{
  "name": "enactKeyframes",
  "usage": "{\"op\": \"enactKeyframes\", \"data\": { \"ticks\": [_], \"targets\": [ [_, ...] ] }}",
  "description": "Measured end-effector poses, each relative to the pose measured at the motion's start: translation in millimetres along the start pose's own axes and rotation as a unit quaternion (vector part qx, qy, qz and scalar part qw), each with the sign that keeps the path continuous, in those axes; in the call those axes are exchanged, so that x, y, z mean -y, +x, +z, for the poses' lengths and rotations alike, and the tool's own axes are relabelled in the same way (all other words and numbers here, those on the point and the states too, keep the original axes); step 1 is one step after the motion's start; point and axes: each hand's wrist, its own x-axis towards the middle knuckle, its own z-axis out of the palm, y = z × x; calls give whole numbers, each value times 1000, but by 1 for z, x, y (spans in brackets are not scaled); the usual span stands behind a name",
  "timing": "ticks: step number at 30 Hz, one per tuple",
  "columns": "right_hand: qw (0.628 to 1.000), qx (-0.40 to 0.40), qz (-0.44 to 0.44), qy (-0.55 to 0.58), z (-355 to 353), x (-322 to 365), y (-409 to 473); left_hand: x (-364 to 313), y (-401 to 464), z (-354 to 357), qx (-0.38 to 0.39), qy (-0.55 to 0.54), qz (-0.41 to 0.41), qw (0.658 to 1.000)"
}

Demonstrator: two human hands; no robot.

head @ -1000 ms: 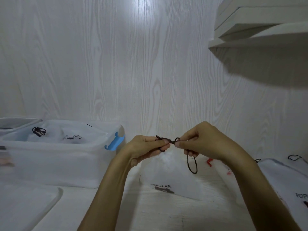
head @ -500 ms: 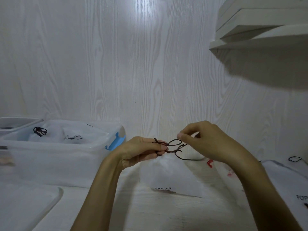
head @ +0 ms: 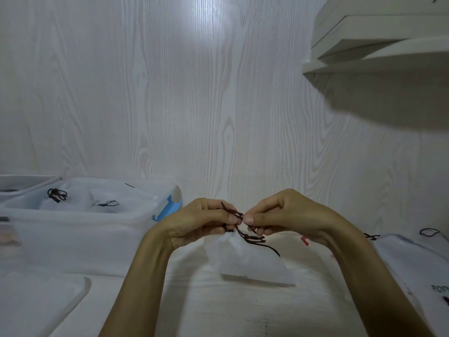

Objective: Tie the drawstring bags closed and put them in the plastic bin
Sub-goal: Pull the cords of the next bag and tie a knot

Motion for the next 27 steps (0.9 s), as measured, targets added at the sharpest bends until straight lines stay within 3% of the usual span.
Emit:
{"op": "enactKeyframes", "data": {
  "ticks": [5, 11, 19, 22, 27],
  "targets": [
    [995, 72, 27, 67, 0, -4, 3, -1, -2, 1, 59, 6, 30, 998],
    [985, 165, 41, 36, -7, -4, -2, 2, 1, 3, 77, 35, 31, 996],
    [995, 69, 43, 64, -1, -8, 6, 2, 3, 1, 22, 16, 87, 996],
    [993, 23, 55, 102, 0, -9, 10, -3, 2, -1, -43, 83, 136, 986],
    [996, -44, 27, 74, 4, -10, 14, -8, 1, 2, -148, 168, 192, 956]
  ]
}}
